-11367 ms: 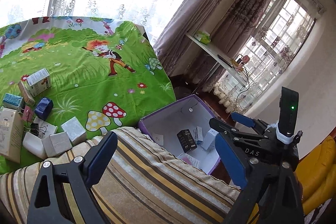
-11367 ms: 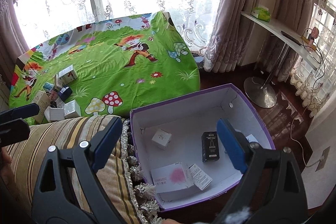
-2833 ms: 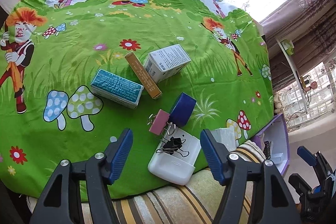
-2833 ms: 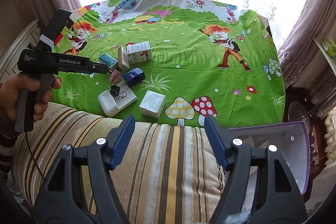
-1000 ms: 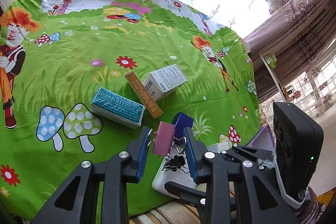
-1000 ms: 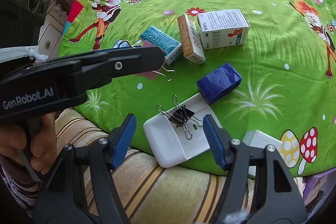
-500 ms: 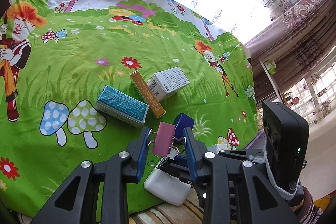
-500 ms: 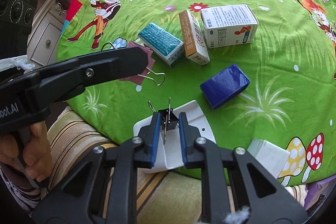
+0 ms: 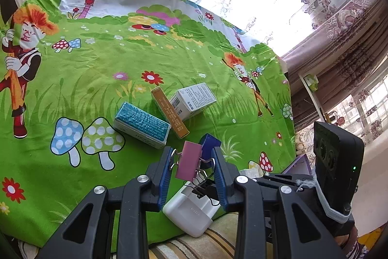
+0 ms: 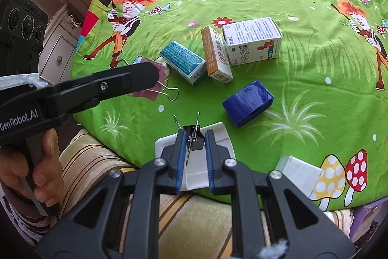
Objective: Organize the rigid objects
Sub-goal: 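Carry both held binder clips over the purple-rimmed storage box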
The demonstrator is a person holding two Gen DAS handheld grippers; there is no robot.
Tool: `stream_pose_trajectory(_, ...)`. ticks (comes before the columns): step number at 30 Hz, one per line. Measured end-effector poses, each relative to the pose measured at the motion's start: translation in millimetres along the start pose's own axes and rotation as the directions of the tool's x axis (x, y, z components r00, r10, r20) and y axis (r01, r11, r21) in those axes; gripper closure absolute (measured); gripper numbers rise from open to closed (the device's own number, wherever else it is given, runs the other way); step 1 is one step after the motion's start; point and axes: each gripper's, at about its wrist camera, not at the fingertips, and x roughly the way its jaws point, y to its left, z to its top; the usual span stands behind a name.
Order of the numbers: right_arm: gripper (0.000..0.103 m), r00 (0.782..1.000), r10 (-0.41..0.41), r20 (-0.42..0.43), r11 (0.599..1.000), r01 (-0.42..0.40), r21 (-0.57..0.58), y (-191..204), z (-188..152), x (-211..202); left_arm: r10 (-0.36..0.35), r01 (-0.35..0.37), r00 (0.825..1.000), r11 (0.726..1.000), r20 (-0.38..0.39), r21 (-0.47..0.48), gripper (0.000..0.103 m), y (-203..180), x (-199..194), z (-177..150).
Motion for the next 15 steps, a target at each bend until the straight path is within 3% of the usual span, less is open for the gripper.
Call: stream_pose_trajectory(15,0.084,0.991,-0.056,0.118,0.998,0.051,0.048,-14.3,-28.4,-62.5,-0.037,0.036,0.999,0.999,0.021,0.014,0.069,-36.5,-15.9,-10.1)
